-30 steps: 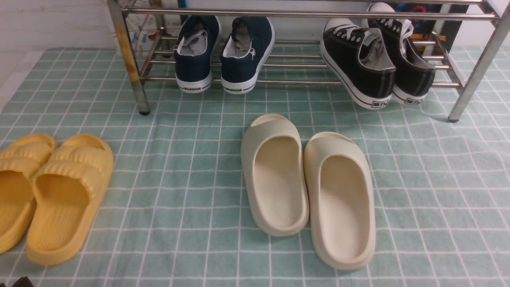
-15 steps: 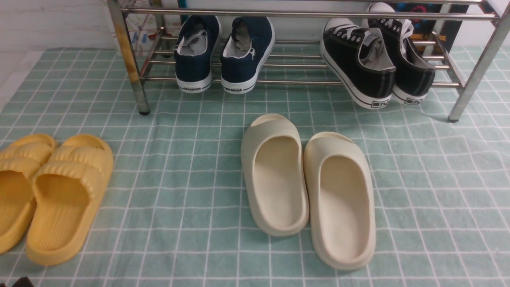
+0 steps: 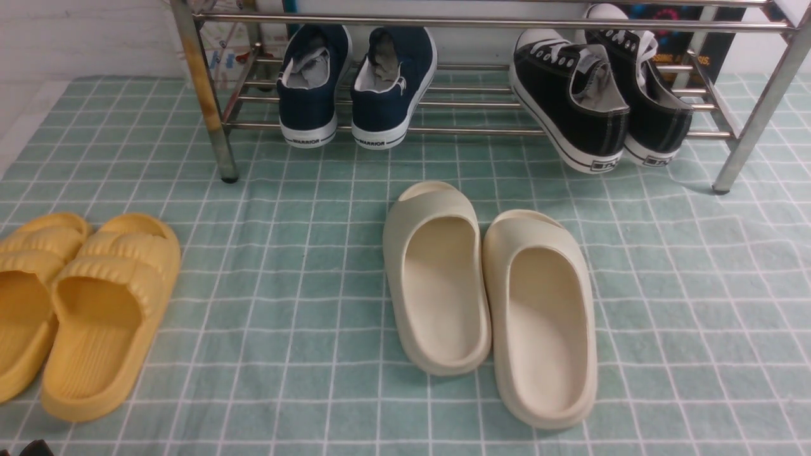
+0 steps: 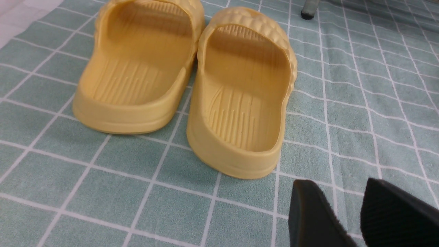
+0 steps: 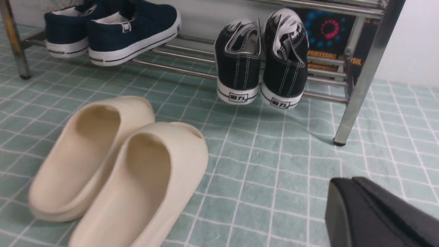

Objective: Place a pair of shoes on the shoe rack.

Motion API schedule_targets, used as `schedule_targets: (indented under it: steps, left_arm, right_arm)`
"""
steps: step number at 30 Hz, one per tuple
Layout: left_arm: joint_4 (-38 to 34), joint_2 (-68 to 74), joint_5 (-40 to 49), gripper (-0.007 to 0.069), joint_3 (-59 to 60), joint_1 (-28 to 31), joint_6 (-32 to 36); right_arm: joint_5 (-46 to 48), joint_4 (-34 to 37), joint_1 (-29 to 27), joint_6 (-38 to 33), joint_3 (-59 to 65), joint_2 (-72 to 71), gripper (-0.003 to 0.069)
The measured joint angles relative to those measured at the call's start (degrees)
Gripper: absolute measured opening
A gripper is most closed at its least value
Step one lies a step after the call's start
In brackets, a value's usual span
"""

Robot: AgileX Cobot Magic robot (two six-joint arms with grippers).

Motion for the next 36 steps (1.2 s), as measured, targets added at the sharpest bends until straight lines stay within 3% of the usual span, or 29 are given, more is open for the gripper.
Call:
schedule_targets:
  steps: [2, 6, 11, 20, 36]
  left_arm:
    - [0.0, 0.0, 0.0, 0.0239, 0.0, 0.0, 0.0]
    - [0.0, 0.0, 0.0, 0.0239, 0.0, 0.0, 0.0]
    - [0.0, 0.0, 0.0, 0.0239, 0.0, 0.0, 0.0]
    - [0.05, 0.0, 0.0, 0.0239, 0.0, 0.0, 0.0]
    - [0.01, 0.0, 0.0, 0.0239, 0.0, 0.0, 0.0]
  right_arm:
    - [-6.57, -2.0, -2.74, 2.79, 6.41, -1.52, -0.0005]
    - [-10.89, -4.56, -10.23, 10.45, 15.54, -5.23, -0.0005]
    - [-8.97, -7.2, -14.37, 12.66, 18.87, -9.12, -0.0005]
    - [0.17, -6.35, -14.19, 11.69, 18.68, -9.4, -0.0005]
    - [1.13, -5.59, -14.06, 11.55, 18.45, -9.45, -0.0003]
